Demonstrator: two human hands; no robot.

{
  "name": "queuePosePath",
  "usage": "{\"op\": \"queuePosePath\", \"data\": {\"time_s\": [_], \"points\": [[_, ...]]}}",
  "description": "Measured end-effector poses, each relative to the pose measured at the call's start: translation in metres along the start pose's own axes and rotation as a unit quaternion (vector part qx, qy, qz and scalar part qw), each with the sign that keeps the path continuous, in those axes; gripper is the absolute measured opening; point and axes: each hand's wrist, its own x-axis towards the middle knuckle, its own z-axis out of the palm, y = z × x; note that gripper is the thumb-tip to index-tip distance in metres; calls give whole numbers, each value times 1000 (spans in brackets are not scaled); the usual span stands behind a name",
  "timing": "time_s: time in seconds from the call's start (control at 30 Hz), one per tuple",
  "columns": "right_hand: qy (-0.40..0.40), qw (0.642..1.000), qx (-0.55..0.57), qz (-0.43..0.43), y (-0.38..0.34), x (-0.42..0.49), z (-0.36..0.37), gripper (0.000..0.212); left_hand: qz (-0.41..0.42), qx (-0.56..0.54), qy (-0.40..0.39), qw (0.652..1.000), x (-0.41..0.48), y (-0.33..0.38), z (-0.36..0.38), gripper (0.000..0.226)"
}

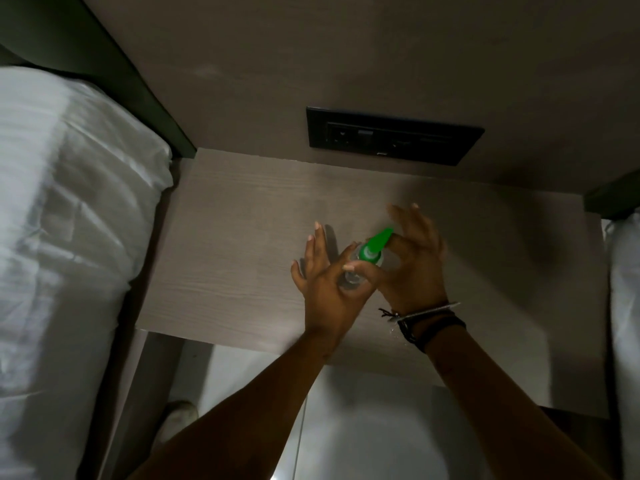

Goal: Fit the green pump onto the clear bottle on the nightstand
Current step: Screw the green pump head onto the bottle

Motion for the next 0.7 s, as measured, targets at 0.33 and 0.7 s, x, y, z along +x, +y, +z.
{"op": "queuePosePath", "data": {"time_s": [0.33,0.7], "points": [[-37,994,107,13,2,-6,8,45,-9,-16,-6,1000,-1,2,-1,53],[-38,998,45,-12,10,-6,-1,38,-1,34,-15,999,3,0,-1,61]]}}
